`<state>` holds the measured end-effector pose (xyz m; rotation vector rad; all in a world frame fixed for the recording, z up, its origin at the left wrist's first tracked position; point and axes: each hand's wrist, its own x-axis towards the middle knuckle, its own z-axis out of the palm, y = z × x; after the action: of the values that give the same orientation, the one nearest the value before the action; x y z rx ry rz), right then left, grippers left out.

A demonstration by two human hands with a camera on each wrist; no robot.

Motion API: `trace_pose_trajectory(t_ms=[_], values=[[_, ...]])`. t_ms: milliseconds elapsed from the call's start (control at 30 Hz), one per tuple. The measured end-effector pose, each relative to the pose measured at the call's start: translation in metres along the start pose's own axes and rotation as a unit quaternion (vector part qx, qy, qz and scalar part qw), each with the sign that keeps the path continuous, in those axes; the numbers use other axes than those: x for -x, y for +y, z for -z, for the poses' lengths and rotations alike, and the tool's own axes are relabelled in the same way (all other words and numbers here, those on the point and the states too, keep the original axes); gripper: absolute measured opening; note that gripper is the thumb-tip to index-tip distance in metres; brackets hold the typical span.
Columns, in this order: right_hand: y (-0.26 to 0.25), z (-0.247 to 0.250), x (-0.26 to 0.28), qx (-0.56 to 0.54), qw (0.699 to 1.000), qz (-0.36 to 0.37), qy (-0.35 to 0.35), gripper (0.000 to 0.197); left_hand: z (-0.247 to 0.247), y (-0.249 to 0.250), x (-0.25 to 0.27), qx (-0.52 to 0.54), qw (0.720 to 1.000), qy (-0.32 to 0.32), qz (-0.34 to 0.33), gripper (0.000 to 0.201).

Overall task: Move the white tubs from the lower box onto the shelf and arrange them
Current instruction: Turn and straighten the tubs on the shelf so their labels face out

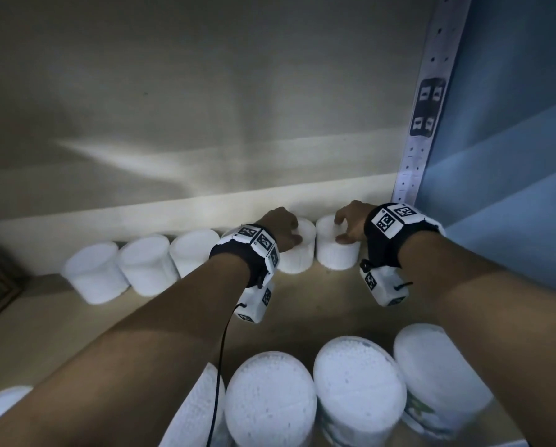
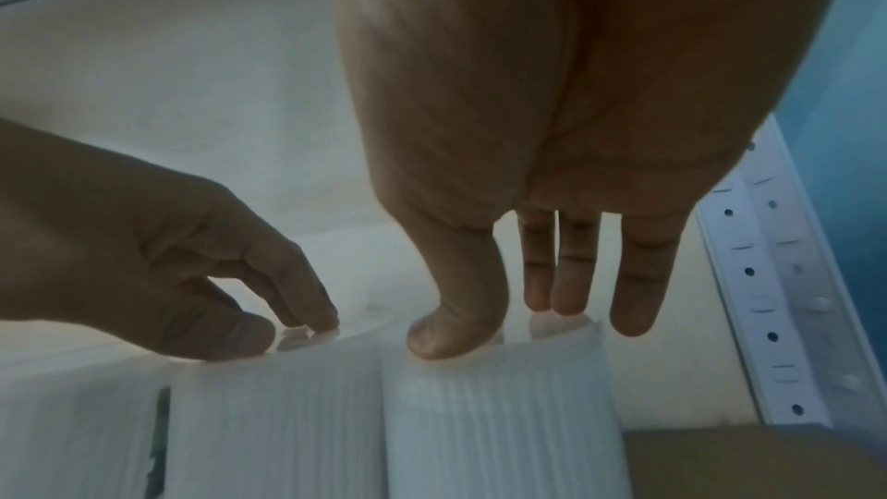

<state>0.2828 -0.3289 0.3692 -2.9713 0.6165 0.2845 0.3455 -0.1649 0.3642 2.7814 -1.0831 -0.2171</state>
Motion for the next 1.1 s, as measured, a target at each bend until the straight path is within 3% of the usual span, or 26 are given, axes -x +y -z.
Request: trace_pose_trajectory(t_ms=[300, 633, 1100], values=[[0.003, 0.006, -0.004, 0.005, 0.999, 0.02, -0.045, 0.058, -0.001, 0.0, 0.002, 0.003, 1.0, 0.0, -0.01, 0.047], [-0.005, -0.003, -0.01, -0.022, 0.999, 0.013, 0.023, 0.06, -0.001, 0.0, 0.0, -0.006, 1.0, -0.002, -0.019, 0.045], [0.005, 0.006, -0.004, -0.045, 0.996, 0.08, -0.018, 0.059, -0.006, -0.001, -0.004, 0.005, 1.0, 0.007, -0.015, 0.045]])
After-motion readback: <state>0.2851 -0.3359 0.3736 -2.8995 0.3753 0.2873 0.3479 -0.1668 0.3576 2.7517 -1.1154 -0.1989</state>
